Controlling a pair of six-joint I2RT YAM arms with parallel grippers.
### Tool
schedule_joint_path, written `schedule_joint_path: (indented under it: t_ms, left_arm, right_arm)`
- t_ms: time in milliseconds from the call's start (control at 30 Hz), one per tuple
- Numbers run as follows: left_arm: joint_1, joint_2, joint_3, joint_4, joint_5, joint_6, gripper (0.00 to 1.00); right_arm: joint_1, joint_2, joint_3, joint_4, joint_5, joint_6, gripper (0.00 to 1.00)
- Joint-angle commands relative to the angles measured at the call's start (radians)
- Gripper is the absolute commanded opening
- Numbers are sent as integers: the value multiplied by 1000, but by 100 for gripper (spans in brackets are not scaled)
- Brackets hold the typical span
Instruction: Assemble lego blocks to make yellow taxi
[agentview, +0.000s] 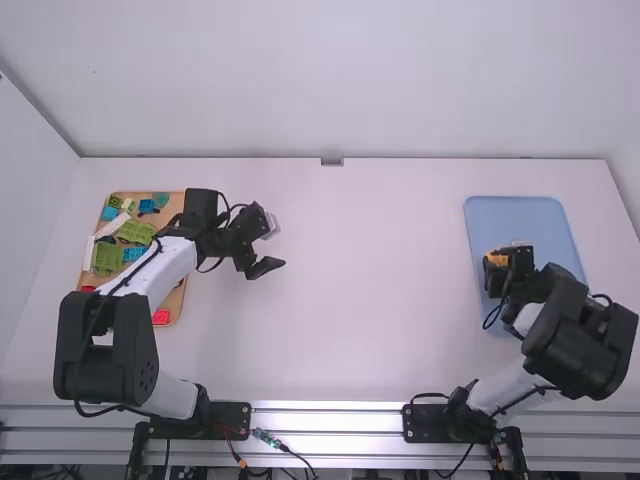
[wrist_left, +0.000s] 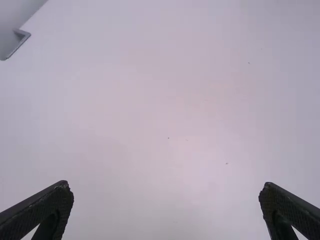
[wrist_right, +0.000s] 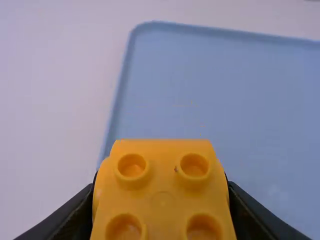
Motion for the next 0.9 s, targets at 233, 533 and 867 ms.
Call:
schedule_joint_path:
  t_ms: [233,533,867]
  left_arm:
    - [-2,-22,-13,-14,11,-8,99]
    - [-2,-22,-13,-6,11,-8,99]
    - [-1,-22,-13,11,10,-14,99]
  right_arm:
    - [-22,201,189,-43,-47,19,42]
    - [-19,211,173,-26,9,5,79]
    - [-19,152,164,-48,14,108,99]
